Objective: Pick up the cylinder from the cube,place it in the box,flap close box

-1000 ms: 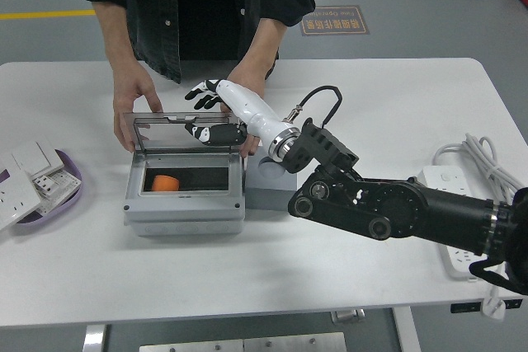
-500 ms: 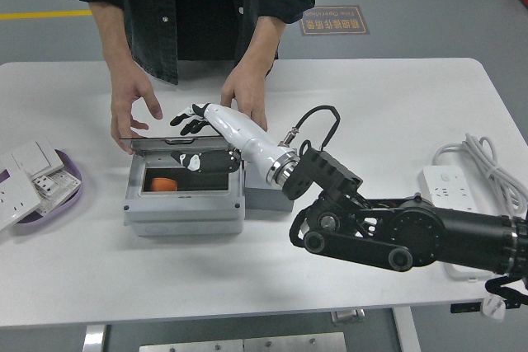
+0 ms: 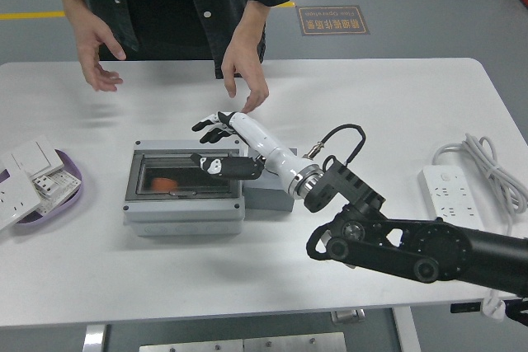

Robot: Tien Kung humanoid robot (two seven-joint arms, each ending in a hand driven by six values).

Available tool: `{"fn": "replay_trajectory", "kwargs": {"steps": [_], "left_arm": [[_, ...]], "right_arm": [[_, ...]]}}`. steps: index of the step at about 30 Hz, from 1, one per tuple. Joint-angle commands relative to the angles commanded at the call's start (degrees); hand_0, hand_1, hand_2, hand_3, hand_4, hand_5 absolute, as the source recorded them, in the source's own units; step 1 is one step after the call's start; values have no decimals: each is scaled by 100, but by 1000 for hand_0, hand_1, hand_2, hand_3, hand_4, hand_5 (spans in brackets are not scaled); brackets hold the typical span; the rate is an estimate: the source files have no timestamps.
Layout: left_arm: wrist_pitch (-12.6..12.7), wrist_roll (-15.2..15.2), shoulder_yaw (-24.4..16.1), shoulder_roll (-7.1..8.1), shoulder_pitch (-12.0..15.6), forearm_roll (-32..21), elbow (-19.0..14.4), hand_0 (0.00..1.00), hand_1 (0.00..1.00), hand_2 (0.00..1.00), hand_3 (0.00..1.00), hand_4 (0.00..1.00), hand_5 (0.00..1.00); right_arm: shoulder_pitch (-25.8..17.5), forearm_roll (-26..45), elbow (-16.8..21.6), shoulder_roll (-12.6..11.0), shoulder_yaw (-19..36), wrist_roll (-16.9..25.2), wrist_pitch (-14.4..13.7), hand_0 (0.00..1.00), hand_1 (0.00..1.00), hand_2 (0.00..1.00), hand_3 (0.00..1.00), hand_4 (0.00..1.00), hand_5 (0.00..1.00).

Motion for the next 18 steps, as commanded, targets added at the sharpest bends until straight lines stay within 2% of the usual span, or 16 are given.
{"fn": "replay_trajectory", "kwargs": {"steps": [4, 8, 14, 17, 18], "left_arm": [[2, -6, -25, -11, 36, -5, 7, 599, 624, 609, 629, 684, 200], [2, -4, -44, -34, 81, -12, 11, 600, 622, 610, 628, 685, 203], [3, -8, -102, -80, 150, 5, 12, 600, 623, 610, 628, 685, 207], [5, -17, -130, -86, 166, 26, 11, 600, 623, 610, 628, 685, 207], [5, -22, -140, -87, 167, 36, 10, 600, 623, 609, 629, 686, 210]], "right_arm": [[-456, 14, 453, -341, 578, 233, -11, 775, 662, 638, 687, 688, 293], [-994, 213, 842, -645, 1248, 641, 2, 771, 658, 635, 686, 671, 288], [-1814, 778, 733, -750, 2193, 1228, 49, 755, 644, 633, 677, 681, 287], [-2139, 929, 646, -768, 2544, 1334, 96, 755, 644, 633, 677, 681, 287], [-2228, 962, 606, -771, 2664, 1356, 108, 751, 643, 630, 672, 676, 259]]}}
